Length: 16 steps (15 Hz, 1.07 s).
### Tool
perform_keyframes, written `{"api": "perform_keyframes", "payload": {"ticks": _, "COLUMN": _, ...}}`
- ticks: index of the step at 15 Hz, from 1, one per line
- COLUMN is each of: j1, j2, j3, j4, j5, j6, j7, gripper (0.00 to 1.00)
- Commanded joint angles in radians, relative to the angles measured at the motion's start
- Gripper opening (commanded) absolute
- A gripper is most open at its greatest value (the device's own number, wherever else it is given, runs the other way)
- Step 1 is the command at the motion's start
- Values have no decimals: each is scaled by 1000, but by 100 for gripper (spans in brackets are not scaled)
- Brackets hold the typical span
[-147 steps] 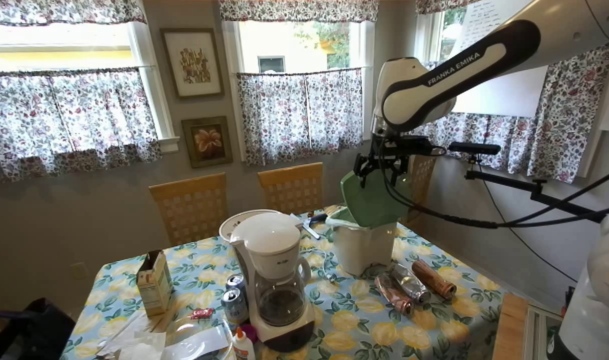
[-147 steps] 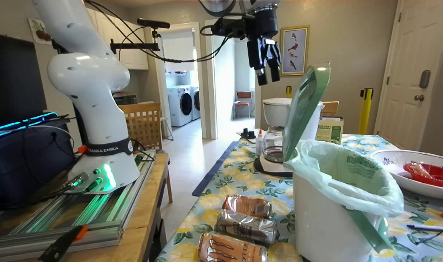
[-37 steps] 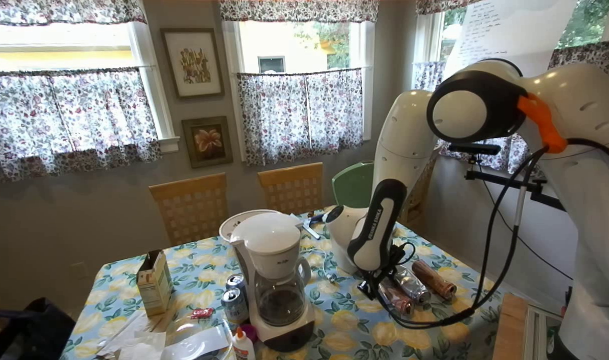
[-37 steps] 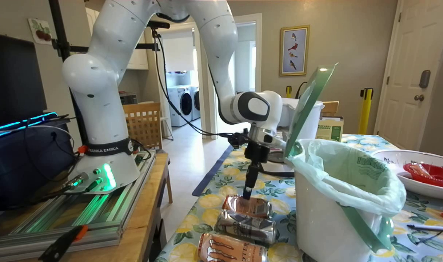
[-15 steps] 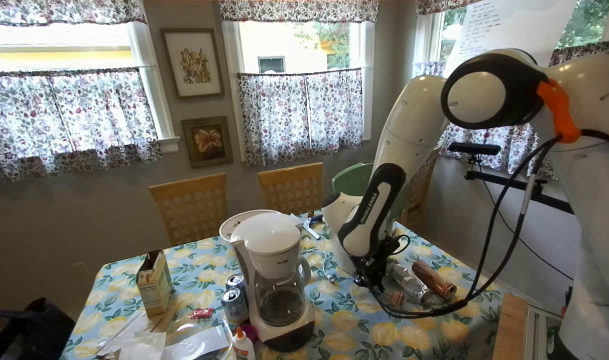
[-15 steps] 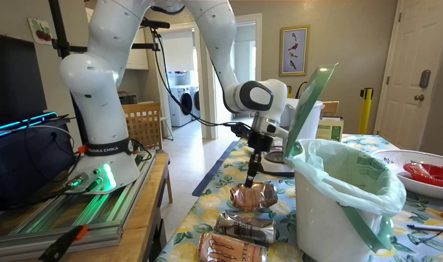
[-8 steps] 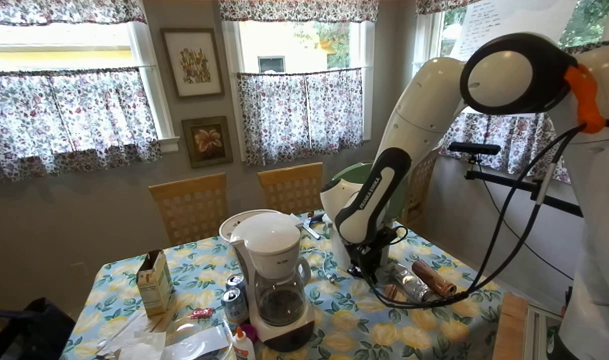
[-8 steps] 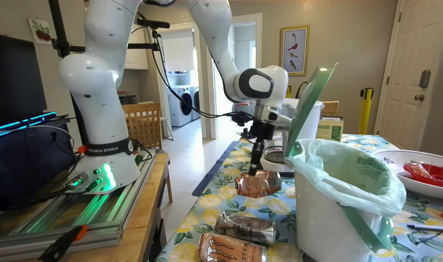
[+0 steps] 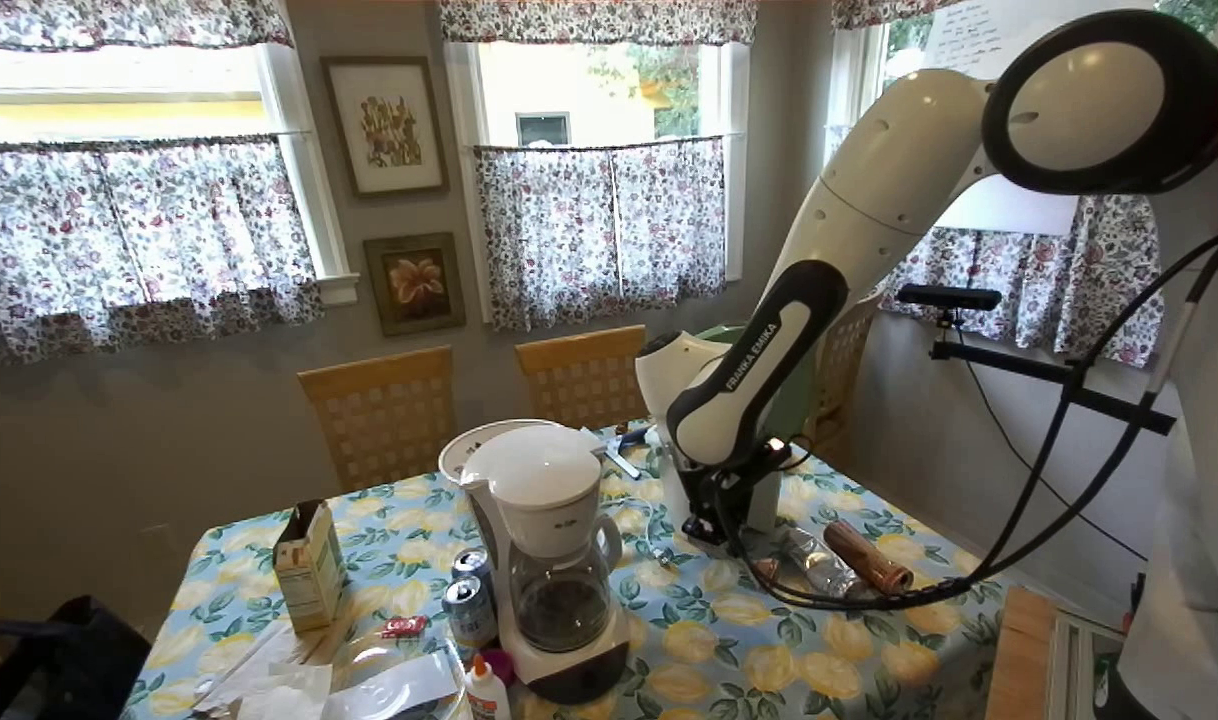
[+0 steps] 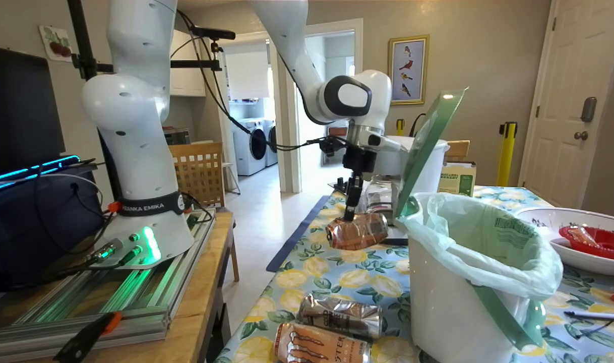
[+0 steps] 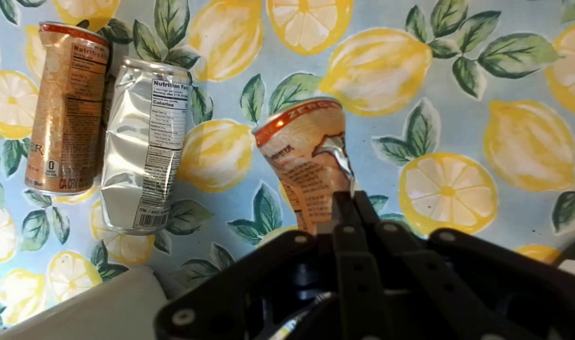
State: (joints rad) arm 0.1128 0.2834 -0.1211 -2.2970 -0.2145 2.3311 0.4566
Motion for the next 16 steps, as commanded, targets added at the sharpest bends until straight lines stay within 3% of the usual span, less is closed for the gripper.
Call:
{"api": "perform_keyframes", "payload": {"ticks": 1, "j1": -19, "j2": -106, "j3": 41, "j4": -55, "j5": 40, "j6": -33, "j7": -54, "gripper": 1}}
{"api": "perform_keyframes", "payload": {"ticks": 16, "j1": -51, "j2": -334, "j3": 101, "j4": -58, "j5": 20, "j6": -175, "j7": -91, "gripper": 1}}
